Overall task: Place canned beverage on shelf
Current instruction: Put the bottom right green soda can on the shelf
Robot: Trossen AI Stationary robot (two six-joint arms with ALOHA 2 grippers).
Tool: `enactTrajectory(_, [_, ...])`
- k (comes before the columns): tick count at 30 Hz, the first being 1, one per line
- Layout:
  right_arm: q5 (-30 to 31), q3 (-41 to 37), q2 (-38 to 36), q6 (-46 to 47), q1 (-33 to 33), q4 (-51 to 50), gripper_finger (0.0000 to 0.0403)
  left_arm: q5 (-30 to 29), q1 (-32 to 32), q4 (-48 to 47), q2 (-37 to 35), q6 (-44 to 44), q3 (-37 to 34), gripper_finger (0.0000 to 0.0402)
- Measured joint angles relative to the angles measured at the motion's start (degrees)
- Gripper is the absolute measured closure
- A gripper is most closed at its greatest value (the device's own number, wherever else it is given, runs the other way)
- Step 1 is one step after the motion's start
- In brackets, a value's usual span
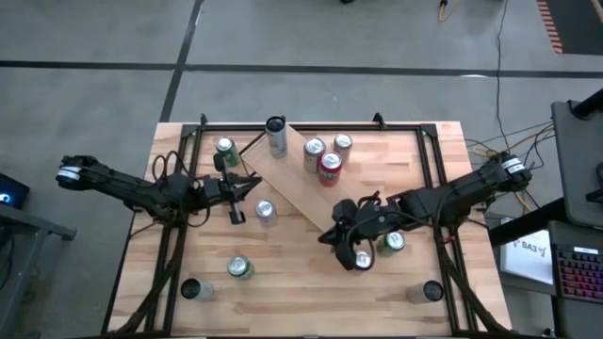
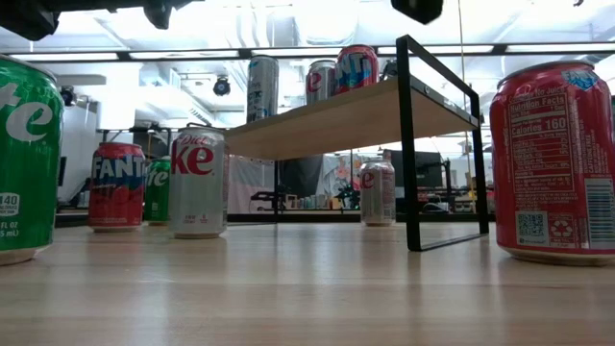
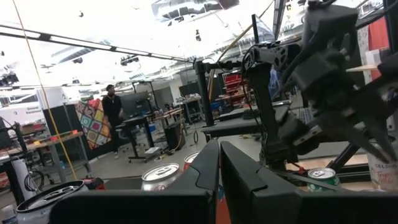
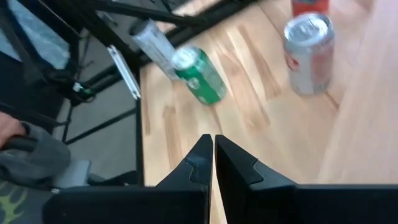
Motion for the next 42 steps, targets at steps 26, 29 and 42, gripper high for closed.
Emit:
enactTrajectory(26, [-9.4,33.2,19.9,12.5,0.6,-52.0,0.0394,0.0,0.0,1.3,0.1,-1.5,0.0,0.0401])
enactTrajectory(29, [-12.6,36.4,21.7,15.3,1.1,-58.7,0.0394,0.0,0.0,1.3,0.1,-1.5,0.0,0.0401])
enactTrajectory(42, [-13.7,39.0,23.4,0.1,3.6,-68.1,0.0394,0.0,0.0,1.3,0.1,-1.5,0.0,0.0401])
